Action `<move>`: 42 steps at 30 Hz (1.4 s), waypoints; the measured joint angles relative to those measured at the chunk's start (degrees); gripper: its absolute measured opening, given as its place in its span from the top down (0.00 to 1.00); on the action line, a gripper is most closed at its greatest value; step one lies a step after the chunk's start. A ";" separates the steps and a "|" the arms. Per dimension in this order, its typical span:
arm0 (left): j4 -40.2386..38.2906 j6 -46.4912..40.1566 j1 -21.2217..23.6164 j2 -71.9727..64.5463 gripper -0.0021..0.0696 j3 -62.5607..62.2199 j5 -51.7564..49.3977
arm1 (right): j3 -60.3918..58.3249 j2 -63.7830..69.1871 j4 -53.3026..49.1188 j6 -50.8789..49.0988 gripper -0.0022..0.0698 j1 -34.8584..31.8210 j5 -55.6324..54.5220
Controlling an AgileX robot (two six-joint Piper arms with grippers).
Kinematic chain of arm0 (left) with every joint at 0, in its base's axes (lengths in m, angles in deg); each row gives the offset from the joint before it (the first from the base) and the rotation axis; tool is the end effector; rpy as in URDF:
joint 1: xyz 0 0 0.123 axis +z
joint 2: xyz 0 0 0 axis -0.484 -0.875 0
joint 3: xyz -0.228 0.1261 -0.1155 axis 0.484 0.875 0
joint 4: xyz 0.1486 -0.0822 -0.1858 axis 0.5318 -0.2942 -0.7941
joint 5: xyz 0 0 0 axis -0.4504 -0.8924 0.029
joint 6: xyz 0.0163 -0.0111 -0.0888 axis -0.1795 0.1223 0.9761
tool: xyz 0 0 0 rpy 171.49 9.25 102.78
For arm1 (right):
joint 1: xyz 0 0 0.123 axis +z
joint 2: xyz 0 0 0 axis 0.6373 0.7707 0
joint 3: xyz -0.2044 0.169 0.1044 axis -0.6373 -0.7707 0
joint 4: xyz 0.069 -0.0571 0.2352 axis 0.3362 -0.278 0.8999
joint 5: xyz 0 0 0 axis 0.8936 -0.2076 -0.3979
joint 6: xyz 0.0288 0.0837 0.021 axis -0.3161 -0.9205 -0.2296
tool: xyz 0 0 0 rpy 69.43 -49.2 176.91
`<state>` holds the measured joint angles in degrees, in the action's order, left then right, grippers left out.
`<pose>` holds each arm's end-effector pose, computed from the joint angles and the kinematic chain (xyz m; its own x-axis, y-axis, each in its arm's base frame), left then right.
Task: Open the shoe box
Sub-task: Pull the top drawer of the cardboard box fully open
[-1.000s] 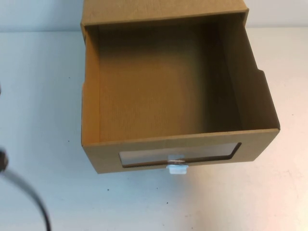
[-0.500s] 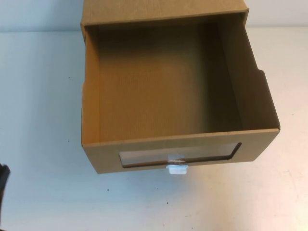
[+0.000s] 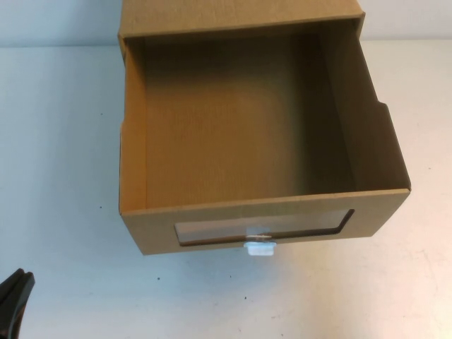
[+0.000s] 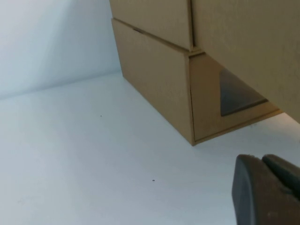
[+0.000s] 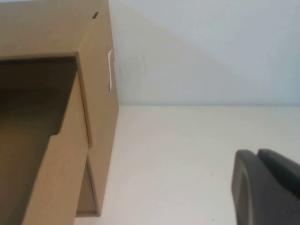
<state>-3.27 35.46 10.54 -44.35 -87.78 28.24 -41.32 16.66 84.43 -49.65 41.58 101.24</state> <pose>0.0708 -0.0230 0.1950 -0.0504 0.1722 -0.9838 0.3211 0.9355 0.1473 0.1123 0.0112 0.3357 -0.1413 0.0755 -0.9871 -0.1026 0.9906 0.0905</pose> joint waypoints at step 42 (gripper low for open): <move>0.00 0.00 0.00 0.00 0.98 0.00 -0.36 | -32.67 -24.07 -2.83 1.08 0.99 -0.22 -14.51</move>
<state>-3.27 35.46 10.54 -44.35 -87.78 27.88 -73.98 -7.41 81.60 -48.57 41.36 86.73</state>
